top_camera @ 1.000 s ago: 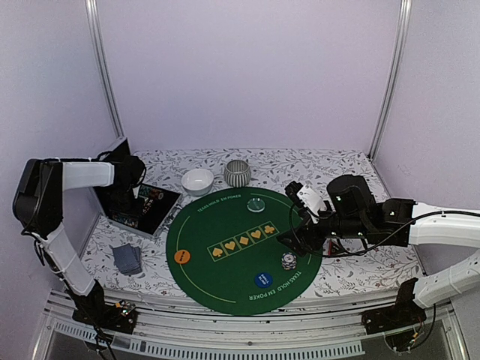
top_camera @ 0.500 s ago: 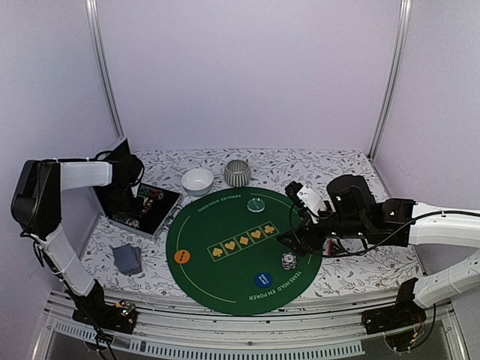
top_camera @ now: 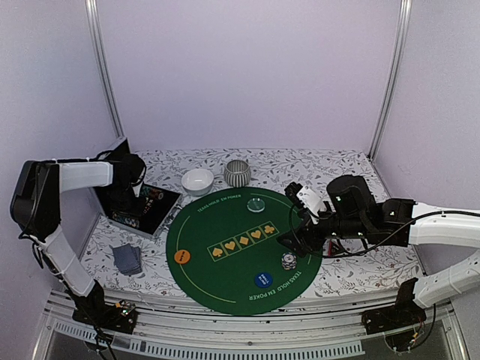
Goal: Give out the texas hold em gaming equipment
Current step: Pick up the pile of poker chips from the chip case.
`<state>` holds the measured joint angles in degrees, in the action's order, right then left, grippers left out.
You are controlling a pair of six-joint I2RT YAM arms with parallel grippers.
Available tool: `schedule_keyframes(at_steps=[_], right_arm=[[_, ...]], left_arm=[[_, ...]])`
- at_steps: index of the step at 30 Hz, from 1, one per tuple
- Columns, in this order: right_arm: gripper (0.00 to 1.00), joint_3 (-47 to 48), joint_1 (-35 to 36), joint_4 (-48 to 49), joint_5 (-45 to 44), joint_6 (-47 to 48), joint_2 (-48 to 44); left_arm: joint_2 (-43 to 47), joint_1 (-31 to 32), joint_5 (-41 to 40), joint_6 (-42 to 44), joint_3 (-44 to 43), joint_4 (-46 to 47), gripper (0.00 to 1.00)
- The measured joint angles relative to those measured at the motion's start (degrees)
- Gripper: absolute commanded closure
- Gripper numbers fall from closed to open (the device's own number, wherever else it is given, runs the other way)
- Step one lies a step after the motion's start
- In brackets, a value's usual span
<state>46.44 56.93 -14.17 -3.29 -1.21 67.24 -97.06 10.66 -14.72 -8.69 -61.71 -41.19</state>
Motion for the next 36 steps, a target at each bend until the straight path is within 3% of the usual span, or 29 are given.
schedule_keyframes(at_steps=[6,29,36], right_arm=[[0.01,0.0,0.0,-0.2,0.3,0.0,0.0],[0.01,0.0,0.0,-0.9,1.0,0.2,0.5],[0.01,0.1,0.0,-1.0,2.0,0.2,0.9]], left_arm=[[0.0,0.5,0.0,0.1,0.0,0.1,0.59],[-0.2,2.8,-1.9,0.1,0.1,0.3,0.56],[-0.2,3.0,-2.5,0.1,0.3,0.7,0.51]])
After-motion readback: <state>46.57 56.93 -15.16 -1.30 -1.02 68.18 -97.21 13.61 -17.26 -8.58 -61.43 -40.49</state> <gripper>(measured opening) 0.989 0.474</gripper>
